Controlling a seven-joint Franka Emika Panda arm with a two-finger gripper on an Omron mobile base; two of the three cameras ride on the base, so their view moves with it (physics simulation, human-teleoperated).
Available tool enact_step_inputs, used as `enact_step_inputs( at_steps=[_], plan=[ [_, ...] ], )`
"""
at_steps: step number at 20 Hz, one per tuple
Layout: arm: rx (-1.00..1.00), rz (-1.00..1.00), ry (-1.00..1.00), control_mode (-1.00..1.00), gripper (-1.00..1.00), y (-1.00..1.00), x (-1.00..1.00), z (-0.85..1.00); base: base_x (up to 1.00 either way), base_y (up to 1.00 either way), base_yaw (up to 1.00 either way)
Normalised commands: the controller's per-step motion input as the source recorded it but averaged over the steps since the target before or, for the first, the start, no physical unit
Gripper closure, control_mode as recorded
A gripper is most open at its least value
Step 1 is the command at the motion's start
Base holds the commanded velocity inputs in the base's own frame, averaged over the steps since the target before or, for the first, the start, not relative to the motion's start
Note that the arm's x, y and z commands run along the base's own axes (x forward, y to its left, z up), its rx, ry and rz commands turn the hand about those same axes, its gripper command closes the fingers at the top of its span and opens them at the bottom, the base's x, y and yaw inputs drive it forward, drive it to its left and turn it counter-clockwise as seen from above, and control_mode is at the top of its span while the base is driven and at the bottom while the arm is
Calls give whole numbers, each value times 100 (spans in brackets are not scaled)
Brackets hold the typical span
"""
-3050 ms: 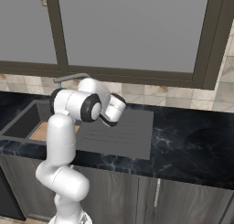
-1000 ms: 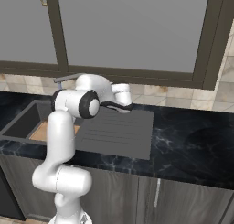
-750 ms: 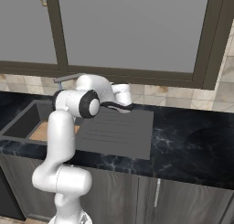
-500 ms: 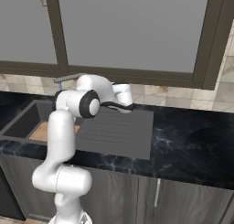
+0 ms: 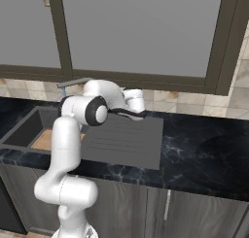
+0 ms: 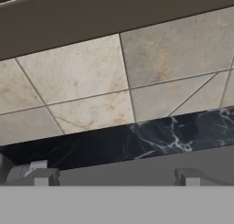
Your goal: Turn on the sink faucet with hot water and rinse the cutting board for ten seconds, then turn off the faucet. Push the cutting board to reach the water if necessary.
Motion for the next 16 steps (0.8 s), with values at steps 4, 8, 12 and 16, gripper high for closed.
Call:
enact_step_inputs(
  at_steps=[4,8,12,16],
  plan=[
    [0,0,0,-100,-100,0,0,-11,0,0,0],
    [0,0,0,-100,-100,0,4,-10,0,0,0],
    [0,0,0,-100,-100,0,13,-2,0,0,0],
    [0,0,0,-100,-100,0,17,0,0,0,0]
  ],
)
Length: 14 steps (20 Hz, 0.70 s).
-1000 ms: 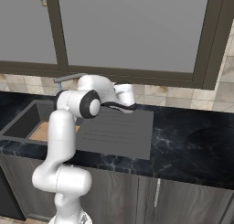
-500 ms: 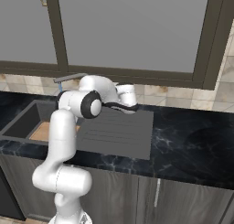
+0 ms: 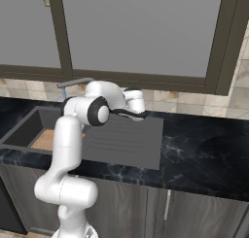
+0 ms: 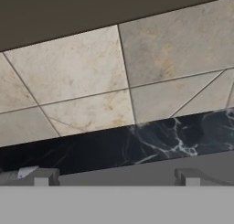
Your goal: Turn on the sink faucet with hot water and rinse the cutting board for ten seconds, then turn off the faucet. Push the cutting board to reach the water if necessary.
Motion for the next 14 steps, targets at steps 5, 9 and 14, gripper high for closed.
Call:
enact_step_inputs(
  at_steps=[5,9,14],
  plan=[
    [0,0,0,-100,-100,0,5,-14,0,0,0],
    [0,0,0,-100,-100,0,0,-23,0,0,0],
    [0,0,0,-100,-100,0,0,-3,0,0,0]
  ],
)
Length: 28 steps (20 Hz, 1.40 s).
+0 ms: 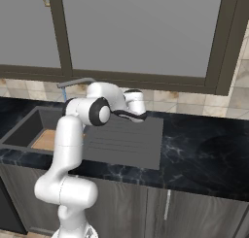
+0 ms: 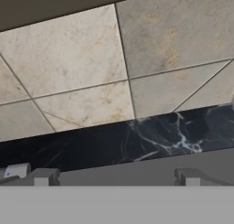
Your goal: Turn on the sink faucet with hot water and rinse the cutting board for ten seconds, then turn off the faucet. Push the cutting board to reach the water if necessary.
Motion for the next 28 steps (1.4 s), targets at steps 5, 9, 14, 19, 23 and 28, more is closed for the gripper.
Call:
enact_step_inputs(
  at_steps=[5,9,14,19,23,28],
  plan=[
    [0,0,-1,-100,-100,0,0,0,0,0,0],
    [0,0,0,-100,-100,5,0,0,0,0,0],
    [0,0,0,-100,-100,5,0,-2,0,0,0],
    [0,0,0,-100,-100,7,0,-3,0,0,0],
    [0,0,0,-100,-100,7,0,-1,0,0,0],
    [0,0,0,-100,-100,8,0,-1,0,0,0]
  ],
)
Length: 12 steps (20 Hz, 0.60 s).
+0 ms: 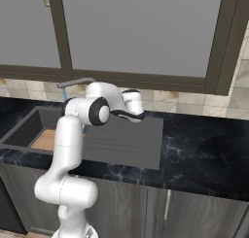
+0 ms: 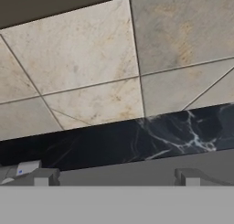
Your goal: Turn on the sink faucet with hot water and rinse the cutting board for ten seconds, then turn off the faucet. Push the cutting board to reach the water if necessary.
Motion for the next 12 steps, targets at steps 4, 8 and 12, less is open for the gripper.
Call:
enact_step_inputs(
  at_steps=[4,8,12],
  plan=[
    [0,0,0,-100,-100,7,0,-3,0,0,0],
    [0,0,0,-100,-100,6,0,-1,0,0,0],
    [0,0,0,-100,-100,6,0,-3,0,0,0]
  ],
)
